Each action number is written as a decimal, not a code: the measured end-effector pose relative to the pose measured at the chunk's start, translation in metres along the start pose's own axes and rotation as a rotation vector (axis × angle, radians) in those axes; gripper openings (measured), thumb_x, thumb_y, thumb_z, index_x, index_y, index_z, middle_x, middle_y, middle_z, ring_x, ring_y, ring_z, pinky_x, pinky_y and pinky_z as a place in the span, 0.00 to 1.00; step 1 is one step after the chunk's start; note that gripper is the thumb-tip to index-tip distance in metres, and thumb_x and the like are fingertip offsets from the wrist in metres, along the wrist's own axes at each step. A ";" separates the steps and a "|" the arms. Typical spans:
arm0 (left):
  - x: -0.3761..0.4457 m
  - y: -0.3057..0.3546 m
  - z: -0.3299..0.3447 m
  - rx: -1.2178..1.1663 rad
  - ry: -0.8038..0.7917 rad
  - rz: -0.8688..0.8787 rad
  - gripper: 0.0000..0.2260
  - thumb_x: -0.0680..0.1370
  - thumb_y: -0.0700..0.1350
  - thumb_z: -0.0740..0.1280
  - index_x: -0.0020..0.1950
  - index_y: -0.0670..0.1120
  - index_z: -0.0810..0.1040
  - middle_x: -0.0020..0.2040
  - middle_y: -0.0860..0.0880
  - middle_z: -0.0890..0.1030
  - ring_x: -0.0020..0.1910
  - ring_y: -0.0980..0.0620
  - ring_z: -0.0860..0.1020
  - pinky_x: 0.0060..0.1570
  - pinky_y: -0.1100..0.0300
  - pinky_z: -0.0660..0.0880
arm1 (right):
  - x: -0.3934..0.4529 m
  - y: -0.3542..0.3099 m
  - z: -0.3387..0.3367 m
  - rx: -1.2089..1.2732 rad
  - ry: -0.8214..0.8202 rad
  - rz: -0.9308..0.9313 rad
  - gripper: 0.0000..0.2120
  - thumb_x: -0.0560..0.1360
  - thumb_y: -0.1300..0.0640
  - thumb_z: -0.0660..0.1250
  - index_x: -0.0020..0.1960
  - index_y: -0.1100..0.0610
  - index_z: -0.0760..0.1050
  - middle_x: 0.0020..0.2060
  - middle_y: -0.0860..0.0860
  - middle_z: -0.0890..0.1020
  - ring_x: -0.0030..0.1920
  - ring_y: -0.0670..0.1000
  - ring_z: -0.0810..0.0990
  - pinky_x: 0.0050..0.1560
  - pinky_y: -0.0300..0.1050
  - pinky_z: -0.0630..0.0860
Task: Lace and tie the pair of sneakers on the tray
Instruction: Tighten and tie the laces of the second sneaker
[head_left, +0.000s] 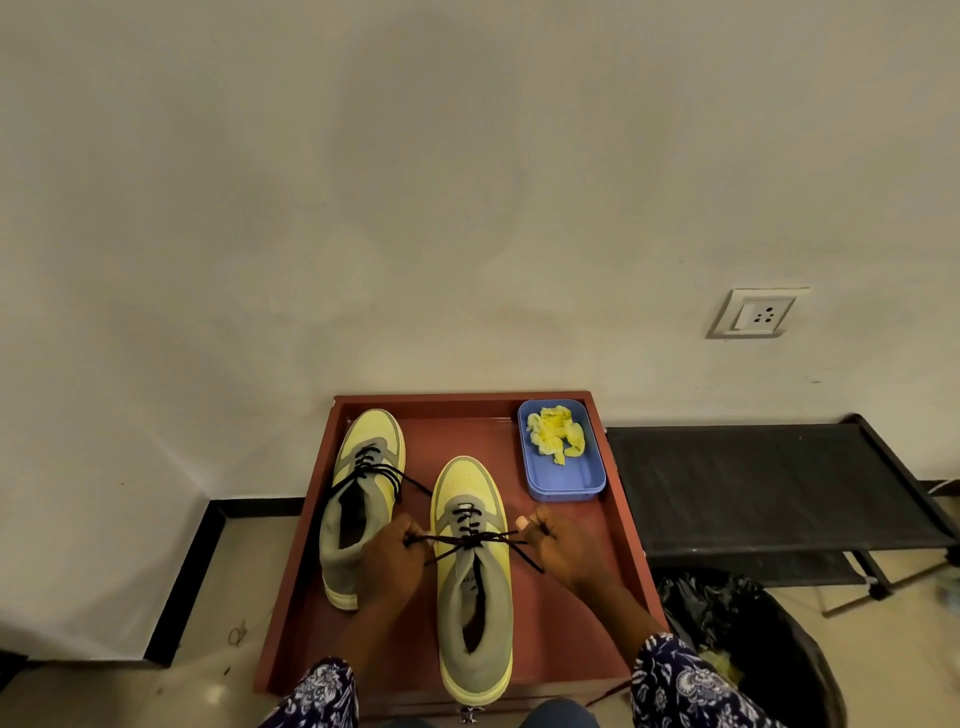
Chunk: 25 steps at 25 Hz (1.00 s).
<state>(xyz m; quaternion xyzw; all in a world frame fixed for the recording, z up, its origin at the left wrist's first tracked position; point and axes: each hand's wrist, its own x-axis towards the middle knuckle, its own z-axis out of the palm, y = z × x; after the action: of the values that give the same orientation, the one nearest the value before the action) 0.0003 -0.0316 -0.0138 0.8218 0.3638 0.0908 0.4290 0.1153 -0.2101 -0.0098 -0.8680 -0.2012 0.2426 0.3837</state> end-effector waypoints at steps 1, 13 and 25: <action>0.000 0.001 0.001 0.000 -0.001 -0.004 0.15 0.74 0.39 0.68 0.32 0.50 0.68 0.31 0.52 0.75 0.33 0.55 0.72 0.31 0.66 0.66 | 0.000 0.001 -0.001 -0.045 -0.002 -0.022 0.16 0.78 0.49 0.58 0.32 0.47 0.64 0.28 0.44 0.71 0.33 0.44 0.69 0.41 0.46 0.69; 0.007 -0.010 0.008 -0.111 -0.001 -0.154 0.09 0.74 0.38 0.67 0.35 0.41 0.71 0.31 0.44 0.74 0.33 0.48 0.72 0.34 0.52 0.73 | 0.007 0.020 -0.008 -0.395 -0.029 -0.132 0.17 0.78 0.43 0.54 0.32 0.44 0.61 0.28 0.41 0.70 0.34 0.44 0.69 0.45 0.44 0.67; 0.011 -0.018 0.006 -0.067 -0.004 -0.109 0.14 0.73 0.37 0.68 0.31 0.47 0.69 0.28 0.48 0.73 0.31 0.49 0.73 0.36 0.48 0.76 | 0.002 0.017 -0.010 -0.304 -0.083 -0.015 0.16 0.78 0.43 0.55 0.32 0.44 0.64 0.30 0.42 0.72 0.38 0.44 0.72 0.50 0.47 0.65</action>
<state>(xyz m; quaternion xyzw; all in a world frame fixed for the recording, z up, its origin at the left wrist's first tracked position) 0.0014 -0.0217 -0.0332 0.7860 0.4040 0.0779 0.4614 0.1255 -0.2250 -0.0177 -0.9037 -0.2580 0.2422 0.2409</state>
